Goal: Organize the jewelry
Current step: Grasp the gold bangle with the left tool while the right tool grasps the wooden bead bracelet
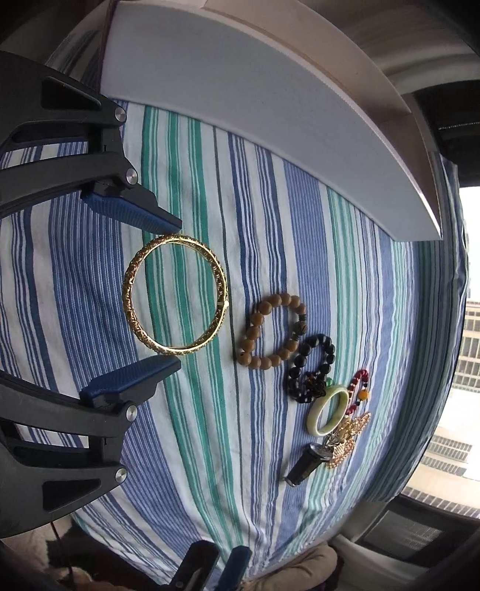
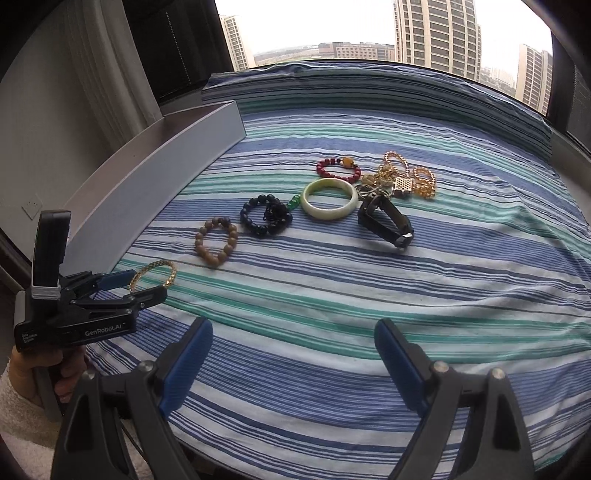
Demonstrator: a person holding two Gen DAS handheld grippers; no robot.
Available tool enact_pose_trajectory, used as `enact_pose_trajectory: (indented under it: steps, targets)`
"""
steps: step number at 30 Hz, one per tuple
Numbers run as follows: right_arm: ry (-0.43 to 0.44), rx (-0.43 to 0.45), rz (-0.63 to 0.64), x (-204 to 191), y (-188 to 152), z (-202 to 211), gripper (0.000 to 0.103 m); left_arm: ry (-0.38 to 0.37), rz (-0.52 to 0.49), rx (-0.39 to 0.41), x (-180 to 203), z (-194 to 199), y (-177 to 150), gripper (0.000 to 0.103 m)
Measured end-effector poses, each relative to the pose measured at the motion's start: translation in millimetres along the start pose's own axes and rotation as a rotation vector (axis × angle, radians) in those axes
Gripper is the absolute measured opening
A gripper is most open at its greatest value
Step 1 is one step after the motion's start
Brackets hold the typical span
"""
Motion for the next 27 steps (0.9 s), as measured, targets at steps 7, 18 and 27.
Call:
enact_pose_trajectory:
  steps: [7,18,27]
  targets:
    - [0.168,-0.014,0.215,-62.5,56.6,-89.7,0.048,0.021,0.053,0.004,-24.9,5.9,-12.9,0.068]
    - [0.220,-0.124,0.429,-94.3,77.9,-176.1,0.030,0.008,0.070,0.021,-31.3,17.0,-19.1,0.069]
    - [0.213,-0.150,0.502,-91.1,78.7,-189.8,0.014,-0.002,0.073,0.031,-32.0,24.9,-12.2,0.069]
Point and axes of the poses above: each gripper's, at about its wrist camera, not at the fingertips, and z roughly against the way its jaws point, x to its right, y to its top, the point moved 3 cm from there along -z, roughly the way its jaws point, and after that the axes turned 4 degrees about x, right-handed, at the moved point
